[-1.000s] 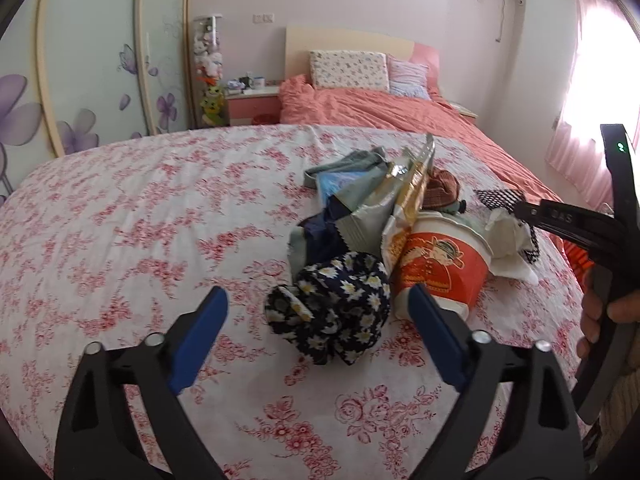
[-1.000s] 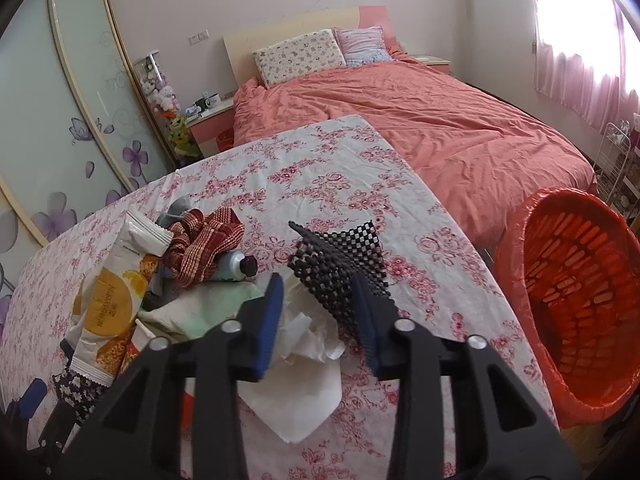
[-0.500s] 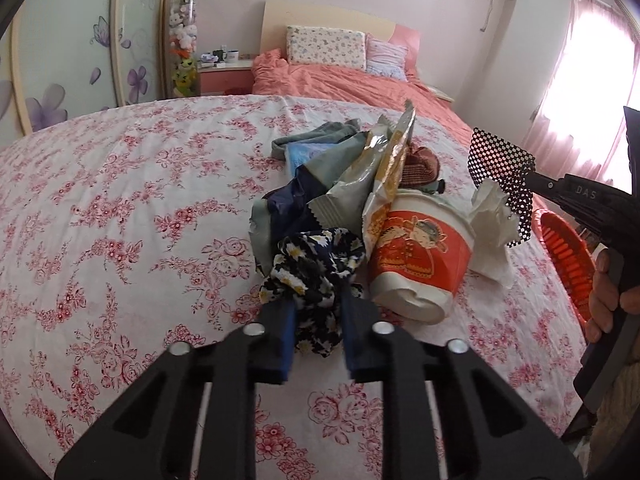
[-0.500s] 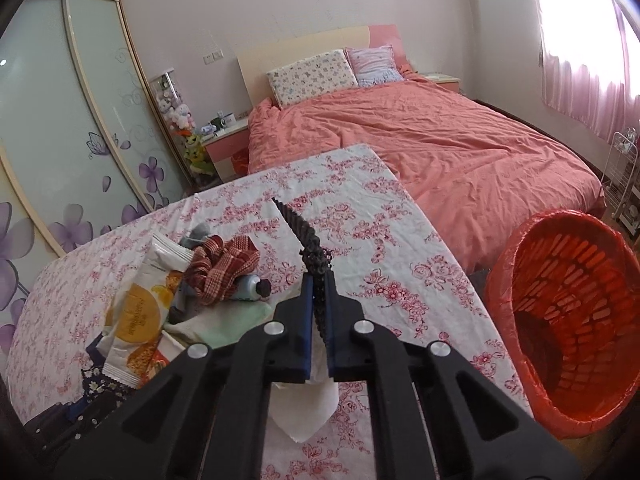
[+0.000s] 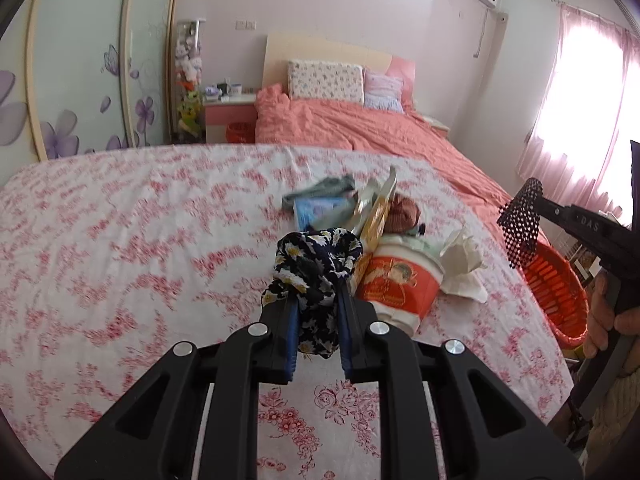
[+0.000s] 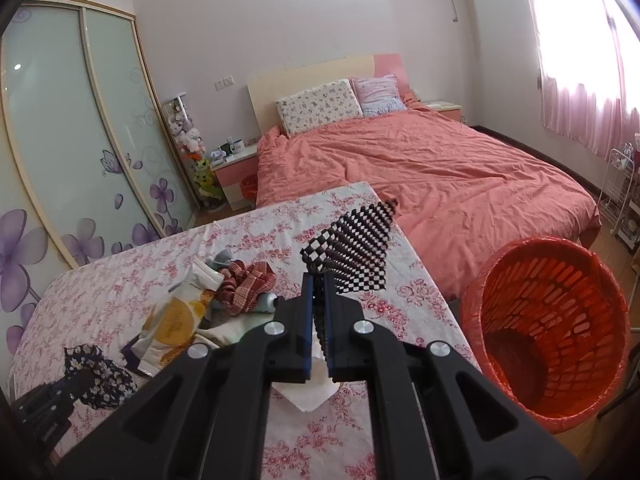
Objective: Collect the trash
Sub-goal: 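Carry both items to the orange basket and open both tools to drop them, then grasp the red-and-white paper cup with the left tool while the right tool grasps the white tissue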
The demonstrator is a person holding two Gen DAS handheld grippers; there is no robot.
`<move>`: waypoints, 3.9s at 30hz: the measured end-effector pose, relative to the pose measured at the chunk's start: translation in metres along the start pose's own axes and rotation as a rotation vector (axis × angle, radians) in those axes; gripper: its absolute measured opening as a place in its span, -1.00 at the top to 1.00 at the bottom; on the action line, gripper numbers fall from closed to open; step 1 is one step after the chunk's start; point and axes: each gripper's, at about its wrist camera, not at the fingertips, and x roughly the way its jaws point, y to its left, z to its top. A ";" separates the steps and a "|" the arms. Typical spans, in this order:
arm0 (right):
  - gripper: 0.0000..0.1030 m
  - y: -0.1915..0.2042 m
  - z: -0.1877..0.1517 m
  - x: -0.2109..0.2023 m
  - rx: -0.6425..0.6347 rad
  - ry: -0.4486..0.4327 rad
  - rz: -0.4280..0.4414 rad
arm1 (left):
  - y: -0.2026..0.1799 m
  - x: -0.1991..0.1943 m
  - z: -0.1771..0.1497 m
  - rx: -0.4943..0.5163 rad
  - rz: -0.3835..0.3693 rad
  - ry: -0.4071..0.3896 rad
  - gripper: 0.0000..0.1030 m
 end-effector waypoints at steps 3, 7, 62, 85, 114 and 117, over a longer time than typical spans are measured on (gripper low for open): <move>0.88 0.000 0.002 -0.016 0.002 -0.018 0.018 | -0.003 -0.012 0.007 0.006 -0.001 -0.024 0.68; 0.88 -0.003 0.007 -0.042 0.004 -0.049 0.037 | -0.013 -0.026 0.019 0.033 -0.002 -0.061 0.68; 0.29 -0.262 -0.010 -0.064 0.312 -0.064 -0.193 | -0.303 0.100 0.020 0.314 -0.433 0.240 -0.02; -0.10 -0.100 -0.029 -0.027 0.010 0.034 -0.127 | -0.082 0.046 0.034 0.161 0.021 0.065 -0.23; 0.31 0.020 -0.061 0.109 0.004 0.285 -0.001 | 0.014 0.028 0.011 0.036 0.077 0.058 -0.36; 0.33 0.017 -0.058 0.099 0.003 0.264 -0.004 | 0.004 0.027 0.008 0.053 0.051 0.059 -0.36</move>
